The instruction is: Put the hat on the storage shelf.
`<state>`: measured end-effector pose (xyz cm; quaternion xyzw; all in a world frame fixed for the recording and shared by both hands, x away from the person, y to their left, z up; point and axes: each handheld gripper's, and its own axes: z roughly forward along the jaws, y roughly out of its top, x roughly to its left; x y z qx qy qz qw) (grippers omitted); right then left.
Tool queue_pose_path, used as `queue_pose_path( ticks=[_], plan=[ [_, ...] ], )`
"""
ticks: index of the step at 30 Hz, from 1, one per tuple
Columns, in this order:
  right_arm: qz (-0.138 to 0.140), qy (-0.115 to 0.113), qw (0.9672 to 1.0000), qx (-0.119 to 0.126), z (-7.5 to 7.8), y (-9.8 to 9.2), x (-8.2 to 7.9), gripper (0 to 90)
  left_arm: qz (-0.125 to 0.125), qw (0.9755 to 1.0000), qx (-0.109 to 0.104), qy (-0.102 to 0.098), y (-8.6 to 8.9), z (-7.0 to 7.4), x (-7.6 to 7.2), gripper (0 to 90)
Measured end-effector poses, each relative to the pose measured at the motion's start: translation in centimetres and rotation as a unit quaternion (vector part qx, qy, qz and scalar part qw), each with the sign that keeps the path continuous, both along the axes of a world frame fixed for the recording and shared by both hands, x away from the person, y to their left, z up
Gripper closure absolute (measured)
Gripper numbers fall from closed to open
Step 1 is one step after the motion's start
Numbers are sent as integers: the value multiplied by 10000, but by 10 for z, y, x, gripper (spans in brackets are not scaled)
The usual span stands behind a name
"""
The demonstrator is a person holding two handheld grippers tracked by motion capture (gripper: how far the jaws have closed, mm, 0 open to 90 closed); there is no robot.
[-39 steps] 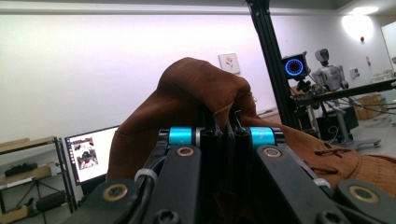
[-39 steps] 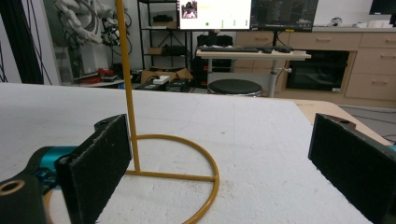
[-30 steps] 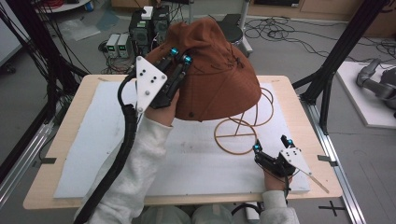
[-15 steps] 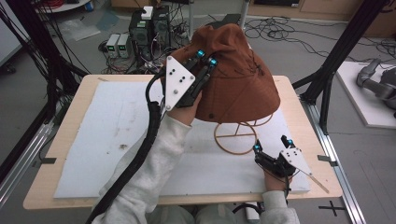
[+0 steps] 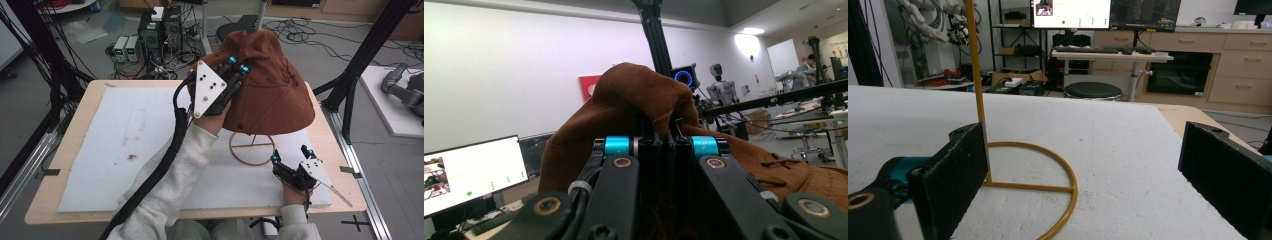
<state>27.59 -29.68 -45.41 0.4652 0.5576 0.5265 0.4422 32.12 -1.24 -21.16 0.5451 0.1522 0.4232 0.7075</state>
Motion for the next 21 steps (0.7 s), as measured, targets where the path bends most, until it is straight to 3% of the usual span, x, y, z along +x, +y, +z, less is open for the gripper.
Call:
queue_pose_path(
  ticks=[17,21],
  plan=[
    [21,-26,10000,-12,0,0,0,56,-302,9992,131,226,-21,-23,10,865],
    [21,-9,10000,-42,0,1,0,55,-350,9989,75,302,-23,-29,11,864]
  ],
)
